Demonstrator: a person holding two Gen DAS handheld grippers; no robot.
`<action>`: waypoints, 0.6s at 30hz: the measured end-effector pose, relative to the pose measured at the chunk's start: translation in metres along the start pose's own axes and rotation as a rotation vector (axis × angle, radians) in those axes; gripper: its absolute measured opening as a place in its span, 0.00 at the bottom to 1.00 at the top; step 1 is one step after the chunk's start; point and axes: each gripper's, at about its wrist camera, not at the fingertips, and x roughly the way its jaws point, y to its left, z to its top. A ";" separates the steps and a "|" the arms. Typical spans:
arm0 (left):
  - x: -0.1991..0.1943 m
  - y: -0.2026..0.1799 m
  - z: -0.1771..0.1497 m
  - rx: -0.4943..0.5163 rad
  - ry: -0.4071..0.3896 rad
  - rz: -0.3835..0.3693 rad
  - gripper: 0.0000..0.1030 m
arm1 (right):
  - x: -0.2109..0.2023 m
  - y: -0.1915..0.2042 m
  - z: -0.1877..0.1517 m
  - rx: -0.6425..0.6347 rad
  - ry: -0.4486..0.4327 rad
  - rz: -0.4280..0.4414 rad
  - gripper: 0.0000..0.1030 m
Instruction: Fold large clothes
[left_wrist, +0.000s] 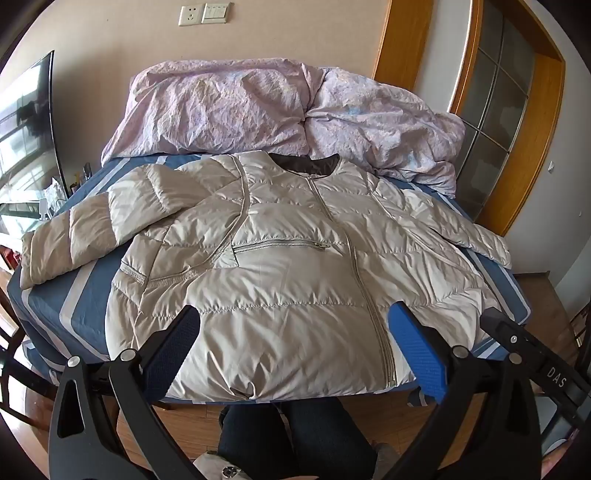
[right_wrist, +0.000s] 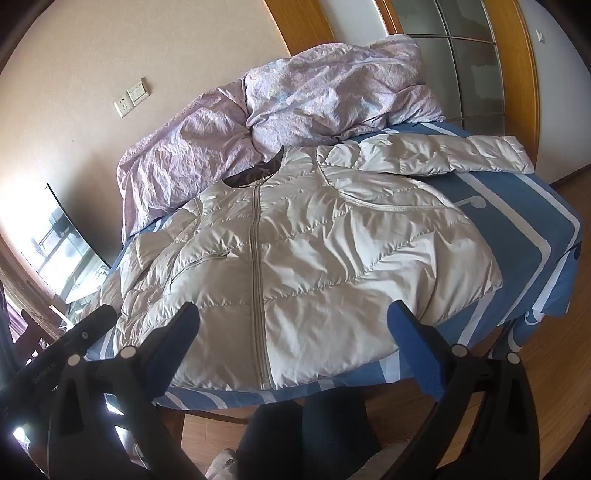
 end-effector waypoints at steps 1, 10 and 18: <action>0.000 0.000 0.000 0.000 -0.001 -0.001 0.99 | 0.000 0.000 0.000 0.000 0.001 -0.002 0.98; 0.001 -0.002 0.000 0.002 -0.003 0.000 0.99 | 0.000 0.000 0.000 0.000 0.001 0.000 0.98; 0.000 0.000 0.000 -0.002 -0.006 -0.002 0.99 | 0.000 0.001 0.000 -0.001 0.001 -0.002 0.98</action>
